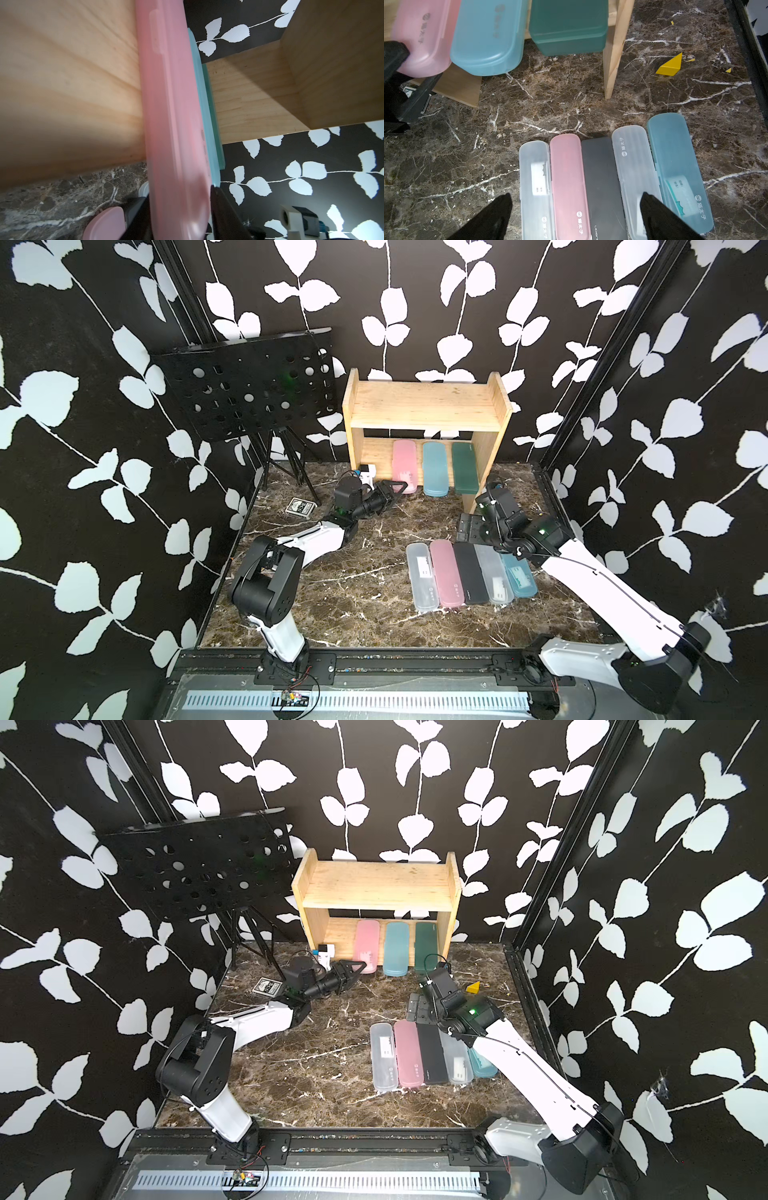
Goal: Remove the pencil cases from the shelf
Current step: Pick up the pencil case from the shelf.
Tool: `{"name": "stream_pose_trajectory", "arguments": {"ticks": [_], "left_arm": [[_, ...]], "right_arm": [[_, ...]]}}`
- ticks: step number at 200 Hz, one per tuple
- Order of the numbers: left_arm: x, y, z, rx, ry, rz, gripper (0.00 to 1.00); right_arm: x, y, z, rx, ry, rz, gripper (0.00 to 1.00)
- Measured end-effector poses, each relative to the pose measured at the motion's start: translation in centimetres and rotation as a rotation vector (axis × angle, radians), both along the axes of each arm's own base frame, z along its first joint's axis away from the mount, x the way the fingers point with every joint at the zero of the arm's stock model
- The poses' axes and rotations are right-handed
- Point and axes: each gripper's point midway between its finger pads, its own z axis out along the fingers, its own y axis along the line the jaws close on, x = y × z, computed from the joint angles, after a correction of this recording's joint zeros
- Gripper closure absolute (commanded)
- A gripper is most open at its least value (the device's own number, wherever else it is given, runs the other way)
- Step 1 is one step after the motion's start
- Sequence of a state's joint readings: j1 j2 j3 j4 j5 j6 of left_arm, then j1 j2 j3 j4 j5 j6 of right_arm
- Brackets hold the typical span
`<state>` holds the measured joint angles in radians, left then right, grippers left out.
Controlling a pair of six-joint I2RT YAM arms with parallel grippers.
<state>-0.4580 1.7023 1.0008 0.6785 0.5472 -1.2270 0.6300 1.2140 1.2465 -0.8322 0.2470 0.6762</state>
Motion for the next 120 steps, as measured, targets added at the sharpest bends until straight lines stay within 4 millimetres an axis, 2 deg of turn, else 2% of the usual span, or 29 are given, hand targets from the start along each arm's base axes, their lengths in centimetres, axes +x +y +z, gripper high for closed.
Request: {"name": "stream_pose_trajectory", "arguments": {"ticks": [26,49,66,100,120], "left_arm": [[0.2,-0.2,1.0,-0.018,-0.027,0.003,0.89],[0.2,-0.3,1.1,-0.023,-0.029,0.003,0.92],[0.2,-0.3,1.2,-0.022,-0.031,0.003,1.00],[-0.2,-0.2,1.1,0.007,-0.062,-0.003,1.00],[-1.6,0.3,1.0,0.055,-0.100,-0.016,1.00]], "right_arm": [[-0.1,-0.1,-0.3,-0.004,0.006,-0.002,0.01],[-0.2,-0.2,-0.4,-0.003,0.006,-0.002,0.00],[-0.2,-0.2,-0.3,0.000,0.002,-0.002,0.01],[-0.4,-0.2,0.0,0.013,-0.004,0.004,0.00],[-0.5,0.0,0.3,0.032,-0.014,0.011,0.00]]}}
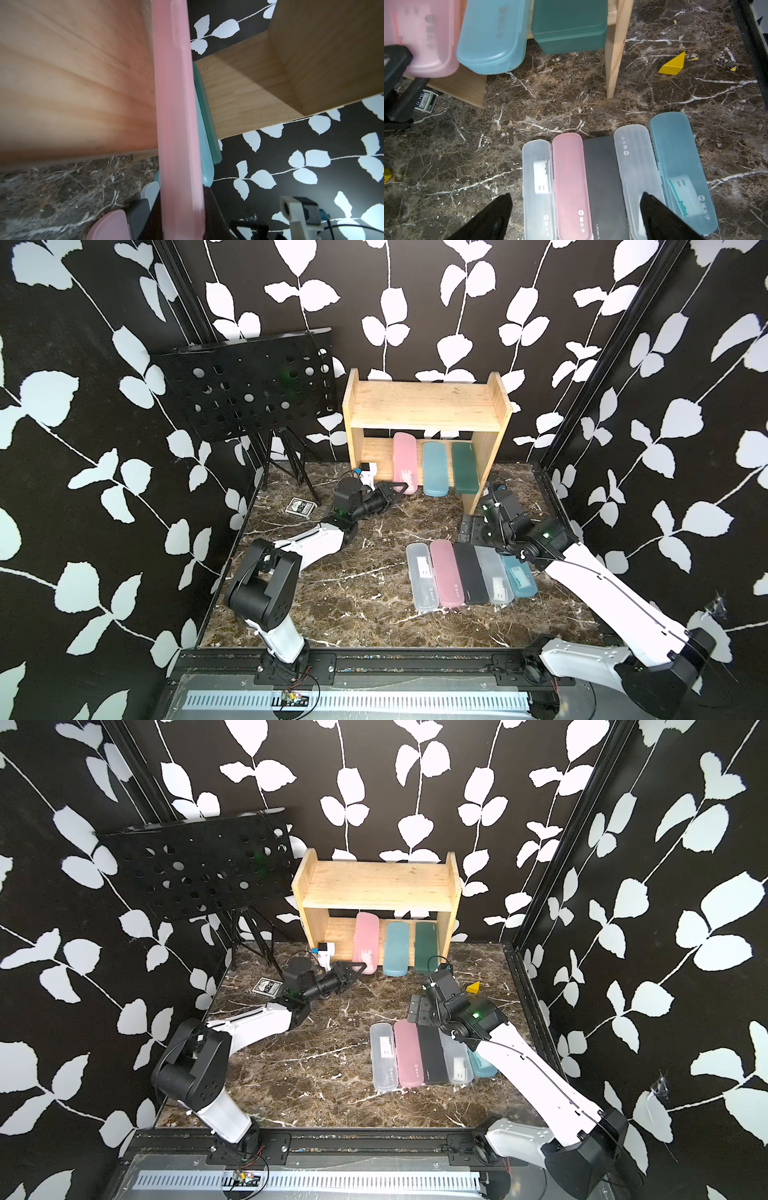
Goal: Remove the pencil cases from the shelf
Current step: Pick up the pencil case from the shelf.
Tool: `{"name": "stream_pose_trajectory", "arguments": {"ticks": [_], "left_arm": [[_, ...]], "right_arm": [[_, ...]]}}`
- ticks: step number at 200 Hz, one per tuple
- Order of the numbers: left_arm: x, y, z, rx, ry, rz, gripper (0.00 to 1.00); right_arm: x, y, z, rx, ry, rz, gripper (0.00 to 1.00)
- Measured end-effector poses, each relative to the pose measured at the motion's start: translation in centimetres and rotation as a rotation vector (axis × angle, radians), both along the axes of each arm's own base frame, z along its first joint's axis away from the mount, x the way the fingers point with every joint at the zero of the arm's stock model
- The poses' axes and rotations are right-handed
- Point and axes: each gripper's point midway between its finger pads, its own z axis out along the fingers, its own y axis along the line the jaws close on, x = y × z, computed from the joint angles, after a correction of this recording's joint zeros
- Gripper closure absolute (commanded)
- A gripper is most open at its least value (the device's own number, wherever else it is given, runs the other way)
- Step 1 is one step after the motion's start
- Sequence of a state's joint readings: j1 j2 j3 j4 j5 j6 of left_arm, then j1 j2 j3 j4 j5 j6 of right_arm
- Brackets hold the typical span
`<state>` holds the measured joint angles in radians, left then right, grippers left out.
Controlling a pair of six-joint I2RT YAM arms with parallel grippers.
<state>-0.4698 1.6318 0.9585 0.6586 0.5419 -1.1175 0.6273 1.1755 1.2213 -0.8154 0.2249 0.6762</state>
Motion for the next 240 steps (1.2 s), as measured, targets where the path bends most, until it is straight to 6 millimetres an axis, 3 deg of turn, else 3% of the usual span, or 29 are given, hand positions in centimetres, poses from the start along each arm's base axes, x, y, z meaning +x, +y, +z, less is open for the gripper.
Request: {"name": "stream_pose_trajectory", "arguments": {"ticks": [26,52,77,102,139,165,194,240], "left_arm": [[-2.7,1.2,0.4,0.091,-0.079,-0.014,1.00],[-5.9,2.7,2.2,0.187,-0.231,-0.018,1.00],[-8.9,4.6,3.6,0.262,-0.384,0.000,1.00],[-10.8,6.2,2.9,0.328,-0.453,0.018,1.00],[-12.1,7.1,0.5,0.396,-0.447,0.008,1.00],[-12.9,7.6,0.1,0.406,-0.452,0.008,1.00],[-13.5,7.9,0.8,0.408,-0.486,0.010,1.00],[-13.7,8.0,0.6,0.425,-0.492,0.003,1.00]], "right_arm": [[-0.1,0.4,0.8,0.039,-0.024,0.016,0.01],[-0.2,1.9,1.9,0.083,-0.066,0.056,0.00],[-0.9,5.3,2.7,0.122,-0.101,0.145,0.01],[-1.0,9.2,3.7,0.187,-0.131,0.230,0.01],[0.5,14.6,6.9,0.325,-0.190,0.307,0.00],[1.8,17.8,8.5,0.395,-0.221,0.343,0.00],[2.8,20.6,7.9,0.422,-0.212,0.368,0.01],[3.8,23.2,6.4,0.430,-0.176,0.390,0.01]]}}
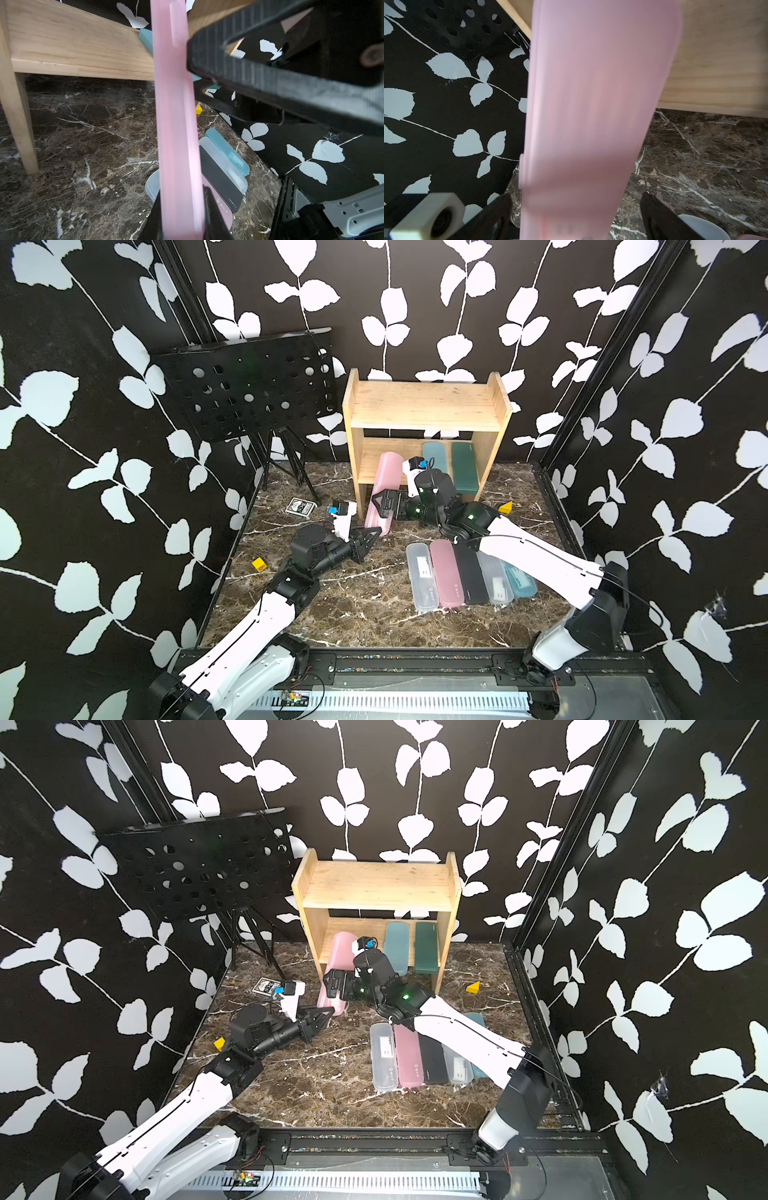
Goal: Remove the pencil cases from the shelf
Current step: Pick up the pencil case from the shelf, then place the pencil case at the center of the board.
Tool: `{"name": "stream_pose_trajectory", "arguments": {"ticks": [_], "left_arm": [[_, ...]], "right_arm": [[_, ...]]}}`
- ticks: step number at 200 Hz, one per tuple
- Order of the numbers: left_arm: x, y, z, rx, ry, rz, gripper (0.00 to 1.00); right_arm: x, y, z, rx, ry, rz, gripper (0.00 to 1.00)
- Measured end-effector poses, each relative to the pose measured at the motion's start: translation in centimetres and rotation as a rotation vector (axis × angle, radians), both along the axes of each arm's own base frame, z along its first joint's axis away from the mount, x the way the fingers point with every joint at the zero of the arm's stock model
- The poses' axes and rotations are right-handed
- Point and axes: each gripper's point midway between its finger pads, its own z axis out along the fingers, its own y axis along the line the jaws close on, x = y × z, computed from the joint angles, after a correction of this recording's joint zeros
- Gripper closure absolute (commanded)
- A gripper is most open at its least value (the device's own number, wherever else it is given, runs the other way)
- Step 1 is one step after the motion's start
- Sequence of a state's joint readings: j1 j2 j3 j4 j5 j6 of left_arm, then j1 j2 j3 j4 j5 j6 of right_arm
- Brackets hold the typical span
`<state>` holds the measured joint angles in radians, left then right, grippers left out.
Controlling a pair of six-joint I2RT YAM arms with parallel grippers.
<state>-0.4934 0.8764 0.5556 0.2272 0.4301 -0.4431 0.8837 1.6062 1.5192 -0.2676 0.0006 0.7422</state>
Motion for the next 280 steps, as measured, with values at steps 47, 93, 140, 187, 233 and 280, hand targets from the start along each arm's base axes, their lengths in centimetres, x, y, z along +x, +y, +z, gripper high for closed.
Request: {"name": "stream_pose_trajectory", "arguments": {"ticks": [47,93,140,187,233,280], "left_arm": [[0.0,0.0,0.1,0.004,-0.011,-0.002,1.00],[-0.1,0.1,0.3,0.006,-0.023,0.000,1.00],[-0.1,0.2,0.6,0.007,-0.039,0.006,0.01],[-0.6,1.8,1.9,0.021,-0.094,0.073,0.01],[-0.7,5.1,3.5,0.047,-0.158,0.239,0.01],[0.6,6.2,3.9,0.119,-0.129,0.324,0.01]], "right_arm": [[0.6,1.1,-0.3,0.014,0.010,0.006,0.04],[0.7,1.1,-0.3,0.014,0.012,0.000,0.22],[0.8,0.6,-0.8,-0.020,0.009,-0.014,0.28],[0.3,-1.9,-3.5,-0.196,0.029,-0.039,0.29],[-2.8,-3.6,-5.6,-0.321,0.083,-0.008,0.29],[-7.1,0.4,-11.7,-0.413,0.202,0.105,0.29]]}}
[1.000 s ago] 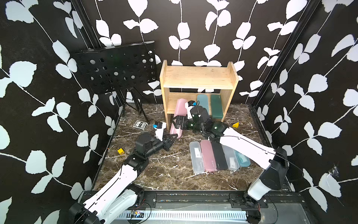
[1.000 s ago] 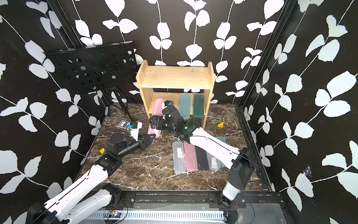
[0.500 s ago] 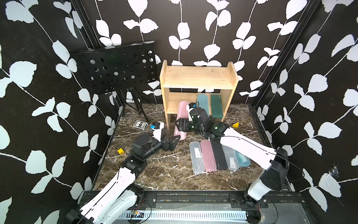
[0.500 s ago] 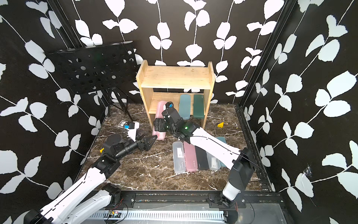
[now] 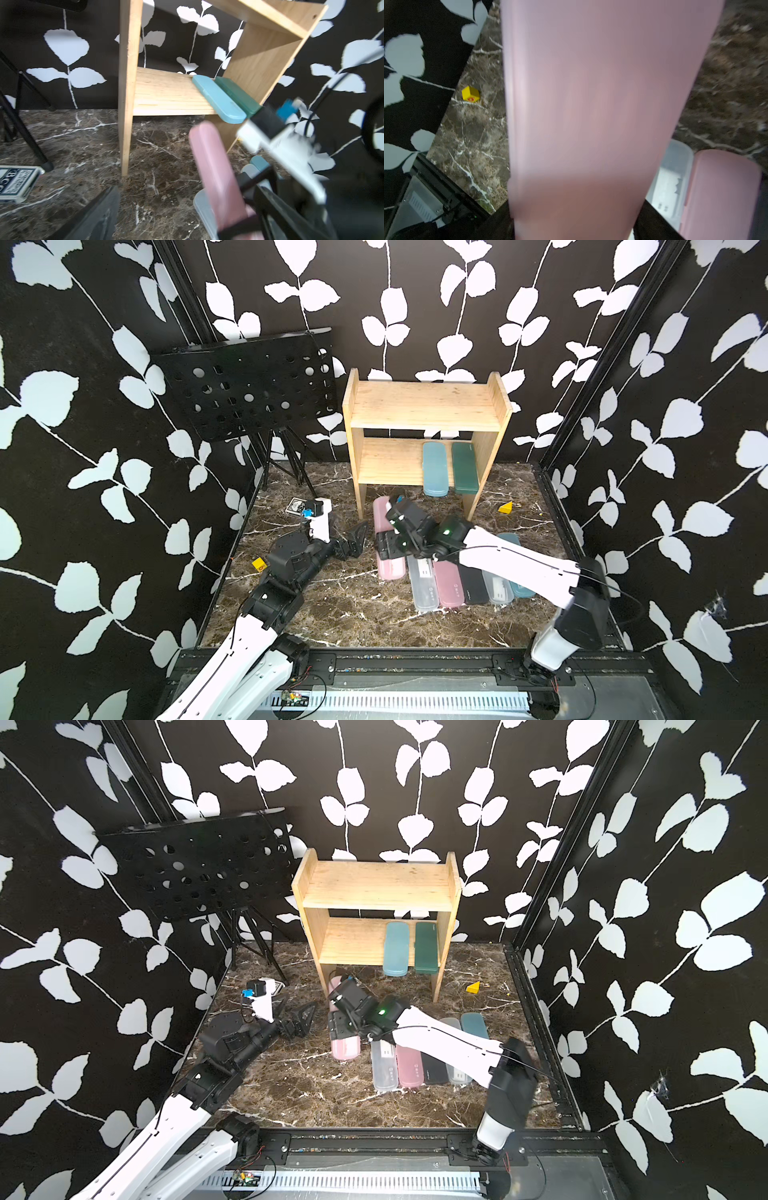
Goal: Remove the pencil cases from the shelf
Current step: Place the pencil case at the center of the board.
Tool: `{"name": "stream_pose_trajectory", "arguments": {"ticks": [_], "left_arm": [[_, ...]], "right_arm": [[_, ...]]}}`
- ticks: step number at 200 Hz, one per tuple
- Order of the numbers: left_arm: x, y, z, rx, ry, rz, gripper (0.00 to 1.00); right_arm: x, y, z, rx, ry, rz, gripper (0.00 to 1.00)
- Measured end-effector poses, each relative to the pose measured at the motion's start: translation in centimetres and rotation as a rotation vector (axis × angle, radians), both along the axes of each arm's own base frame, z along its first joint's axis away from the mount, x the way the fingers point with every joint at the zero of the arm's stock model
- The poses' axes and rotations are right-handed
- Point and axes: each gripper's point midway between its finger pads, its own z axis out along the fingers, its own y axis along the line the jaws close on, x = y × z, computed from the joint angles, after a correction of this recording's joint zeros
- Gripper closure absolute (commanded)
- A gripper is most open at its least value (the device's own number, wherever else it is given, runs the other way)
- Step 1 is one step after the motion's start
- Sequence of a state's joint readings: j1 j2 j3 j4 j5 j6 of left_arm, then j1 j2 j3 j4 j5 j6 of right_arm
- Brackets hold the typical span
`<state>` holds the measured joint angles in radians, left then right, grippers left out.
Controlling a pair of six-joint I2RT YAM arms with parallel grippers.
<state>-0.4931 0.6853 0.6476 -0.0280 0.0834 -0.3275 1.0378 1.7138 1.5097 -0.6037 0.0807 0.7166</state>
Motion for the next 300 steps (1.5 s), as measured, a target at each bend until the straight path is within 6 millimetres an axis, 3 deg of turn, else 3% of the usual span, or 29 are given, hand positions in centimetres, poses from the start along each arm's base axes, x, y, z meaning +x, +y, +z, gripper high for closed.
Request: {"name": "stream_pose_trajectory", "arguments": {"ticks": [38,64,170,201,300], "left_arm": [[0.5,0.2,-1.5,0.032,0.052,0.021,0.01],[0.7,0.6,-2.2,0.051,0.074,0.043,0.01],[0.8,1.3,-2.9,0.071,0.097,0.089,0.01],[0.9,2.6,-2.2,0.062,0.078,0.155,0.01],[1.2,5.6,-3.6,0.105,0.125,0.324,0.01]], "right_arm": [[-1.1,1.6,-7.0,-0.100,0.129,-0.004,0.28],[-1.4,1.1,-9.8,-0.158,0.184,-0.027,0.27],[-2.3,-1.1,-13.9,-0.280,0.253,-0.078,0.24],[-2.1,-1.3,-14.1,-0.284,0.256,-0.086,0.24],[-1.1,-3.1,-14.9,-0.313,0.269,-0.115,0.15]]}}
